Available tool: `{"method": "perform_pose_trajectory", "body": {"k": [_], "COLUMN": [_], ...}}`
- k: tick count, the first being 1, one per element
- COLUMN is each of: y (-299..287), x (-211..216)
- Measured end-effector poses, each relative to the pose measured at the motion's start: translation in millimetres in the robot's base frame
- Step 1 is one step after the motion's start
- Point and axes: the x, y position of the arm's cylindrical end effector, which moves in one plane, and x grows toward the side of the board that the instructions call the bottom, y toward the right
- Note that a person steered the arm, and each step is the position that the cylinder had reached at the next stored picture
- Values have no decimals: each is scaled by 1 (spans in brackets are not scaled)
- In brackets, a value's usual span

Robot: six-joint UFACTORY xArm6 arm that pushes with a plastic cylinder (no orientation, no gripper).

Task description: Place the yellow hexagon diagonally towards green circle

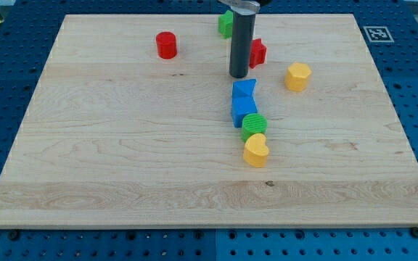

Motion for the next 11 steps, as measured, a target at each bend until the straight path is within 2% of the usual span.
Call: {"method": "perform_pose_trajectory", "body": {"k": [4,9,11], "y": [21,98,104], "x": [1,2,2]}}
